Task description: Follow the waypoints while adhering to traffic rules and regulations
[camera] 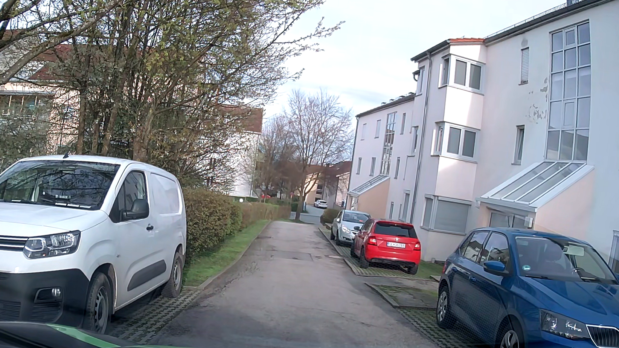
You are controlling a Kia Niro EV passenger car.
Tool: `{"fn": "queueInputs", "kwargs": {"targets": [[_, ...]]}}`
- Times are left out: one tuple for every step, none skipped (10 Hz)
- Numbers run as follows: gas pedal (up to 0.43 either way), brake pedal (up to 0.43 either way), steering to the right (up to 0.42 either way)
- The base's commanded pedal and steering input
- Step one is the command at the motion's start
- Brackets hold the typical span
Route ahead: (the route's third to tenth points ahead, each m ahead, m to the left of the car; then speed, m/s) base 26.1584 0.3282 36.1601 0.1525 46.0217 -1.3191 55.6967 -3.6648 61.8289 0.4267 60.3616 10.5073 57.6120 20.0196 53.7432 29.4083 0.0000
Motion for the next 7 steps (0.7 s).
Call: {"fn": "queueInputs", "kwargs": {"targets": [[0.0,0.628,0.006],[0.0,0.628,0.006],[0.0,0.628,0.006],[0.0,0.628,0.006],[0.0,0.628,0.006],[0.0,0.628,0.006],[0.0,0.622,0.006]]}}
